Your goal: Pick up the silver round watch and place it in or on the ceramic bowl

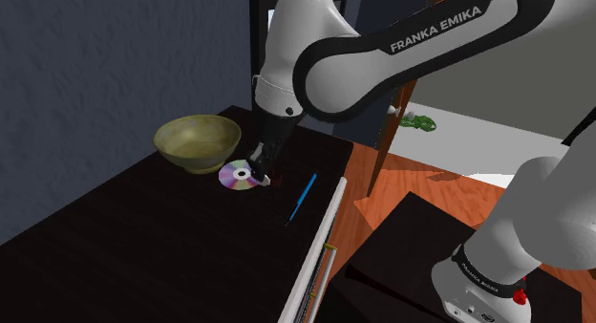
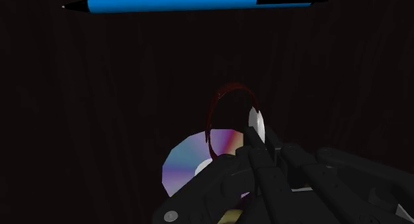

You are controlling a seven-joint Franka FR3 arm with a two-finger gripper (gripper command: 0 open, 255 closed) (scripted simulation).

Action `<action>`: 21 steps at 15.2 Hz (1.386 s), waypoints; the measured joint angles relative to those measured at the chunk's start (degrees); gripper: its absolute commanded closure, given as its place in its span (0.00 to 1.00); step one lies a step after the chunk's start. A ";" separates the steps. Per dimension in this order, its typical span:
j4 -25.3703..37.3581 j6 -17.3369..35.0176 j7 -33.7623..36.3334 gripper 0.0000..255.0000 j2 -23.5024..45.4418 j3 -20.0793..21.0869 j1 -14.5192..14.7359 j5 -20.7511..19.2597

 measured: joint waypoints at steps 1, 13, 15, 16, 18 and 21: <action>0.38 -0.63 -0.13 1.00 -0.25 -0.11 -0.06 0.06; 6.31 -10.00 -0.10 1.00 -3.88 -0.90 -0.24 0.72; 7.47 -11.53 -0.07 1.00 -4.26 -1.04 -0.29 0.74; 8.17 -12.26 0.07 1.00 -4.29 -1.04 -0.29 0.67; 9.64 -13.82 0.21 1.00 -4.40 -1.14 -0.36 0.57; 11.31 -16.11 0.26 1.00 -5.05 -1.36 -0.42 0.65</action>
